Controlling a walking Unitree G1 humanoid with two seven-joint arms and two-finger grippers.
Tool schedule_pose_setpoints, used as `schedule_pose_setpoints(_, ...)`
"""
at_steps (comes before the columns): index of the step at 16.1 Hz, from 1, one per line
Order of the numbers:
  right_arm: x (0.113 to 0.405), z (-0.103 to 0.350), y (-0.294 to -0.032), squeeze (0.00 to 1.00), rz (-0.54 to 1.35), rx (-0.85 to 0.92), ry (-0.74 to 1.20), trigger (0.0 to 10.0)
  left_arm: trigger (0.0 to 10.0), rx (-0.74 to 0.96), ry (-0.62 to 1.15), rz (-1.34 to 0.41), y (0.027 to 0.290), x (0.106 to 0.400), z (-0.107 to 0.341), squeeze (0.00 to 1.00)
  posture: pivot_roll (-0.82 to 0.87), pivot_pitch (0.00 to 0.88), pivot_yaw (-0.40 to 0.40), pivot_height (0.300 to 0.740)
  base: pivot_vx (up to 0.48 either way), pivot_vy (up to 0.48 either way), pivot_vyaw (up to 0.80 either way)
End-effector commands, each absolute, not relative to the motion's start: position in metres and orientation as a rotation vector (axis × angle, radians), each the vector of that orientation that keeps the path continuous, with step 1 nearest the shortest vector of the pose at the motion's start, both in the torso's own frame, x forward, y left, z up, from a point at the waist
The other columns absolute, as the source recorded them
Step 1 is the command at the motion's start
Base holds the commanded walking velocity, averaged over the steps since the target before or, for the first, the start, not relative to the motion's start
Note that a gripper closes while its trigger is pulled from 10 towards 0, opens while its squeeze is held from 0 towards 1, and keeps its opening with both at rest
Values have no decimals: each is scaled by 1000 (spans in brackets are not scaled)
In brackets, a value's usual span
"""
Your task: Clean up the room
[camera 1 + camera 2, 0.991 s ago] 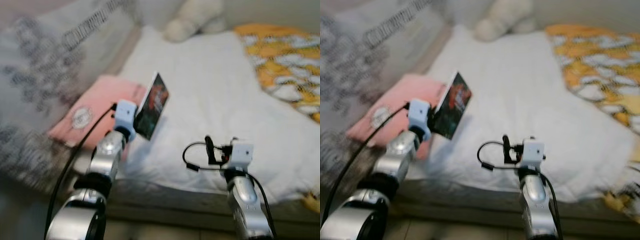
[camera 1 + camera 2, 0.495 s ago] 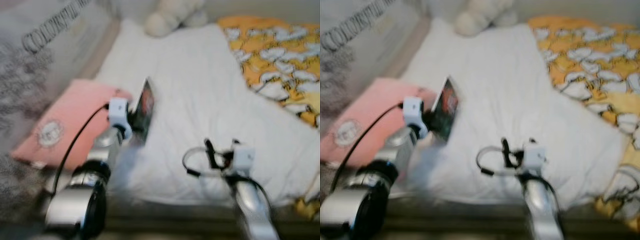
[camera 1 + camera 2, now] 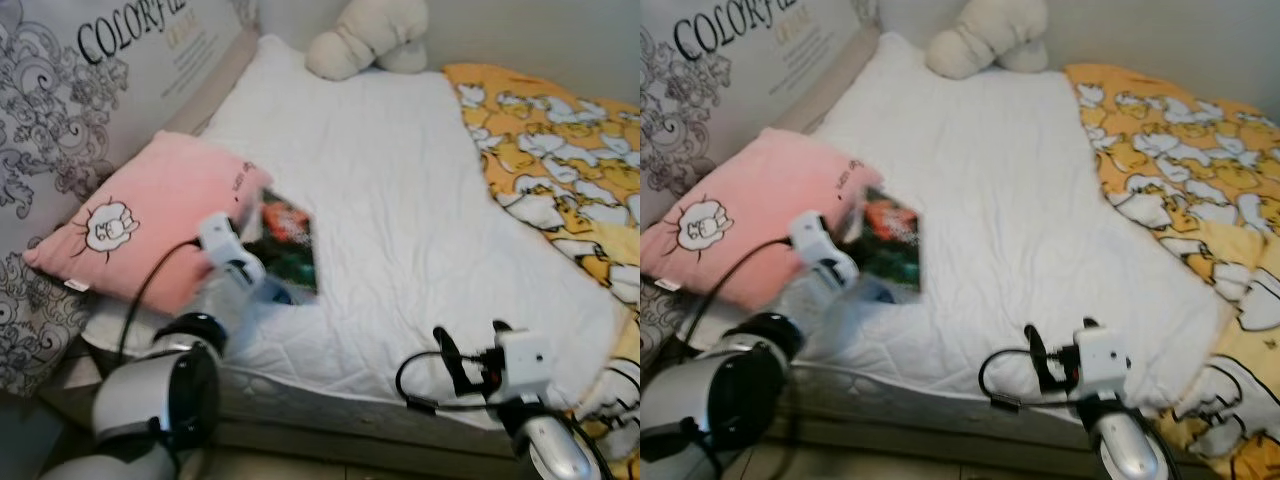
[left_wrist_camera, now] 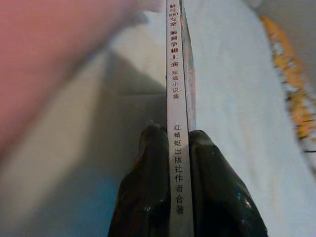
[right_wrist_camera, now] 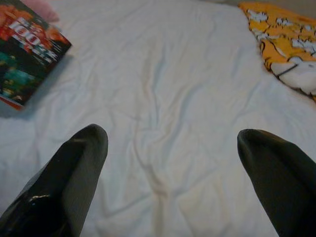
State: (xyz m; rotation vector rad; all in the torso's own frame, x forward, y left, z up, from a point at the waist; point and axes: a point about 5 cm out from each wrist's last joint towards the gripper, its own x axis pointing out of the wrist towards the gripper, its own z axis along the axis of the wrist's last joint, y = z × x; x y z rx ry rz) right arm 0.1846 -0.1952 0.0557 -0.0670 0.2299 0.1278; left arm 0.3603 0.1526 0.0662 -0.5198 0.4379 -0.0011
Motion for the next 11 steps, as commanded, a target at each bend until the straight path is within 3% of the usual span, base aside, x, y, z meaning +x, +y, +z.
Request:
schedule_pose_setpoints(1, 184, 63, -200, 0, 132, -77, 223, 10000, 10000, -420, 486, -14, 151, 354, 56, 0, -218, 0, -127, 740, 0, 0, 0)
schedule_pose_setpoints(2, 180, 62, -203, 0, 128, -82, 244, 10000, 10000, -178, 502, -68, 152, 353, 54, 0, -220, 8, -131, 740, 0, 0, 0)
schedule_pose_setpoints(6, 175, 61, -201, 0, 139, -83, 272, 10000, 10000, 150, 488, -182, 146, 353, 56, 0, -221, 20, -130, 740, 0, 0, 0)
schedule_pose_setpoints(9, 169, 67, -195, 0, 157, -28, 265, 10000, 10000, 175, 476, -173, 147, 355, 58, 0, -241, 45, -119, 740, 0, 0, 0)
schedule_pose_setpoints(11, 160, 68, -169, 0, 332, 42, 297, 10000, 10000, 153, 478, -124, 156, 357, 62, 0, -246, 79, -101, 740, 0, 0, 0)
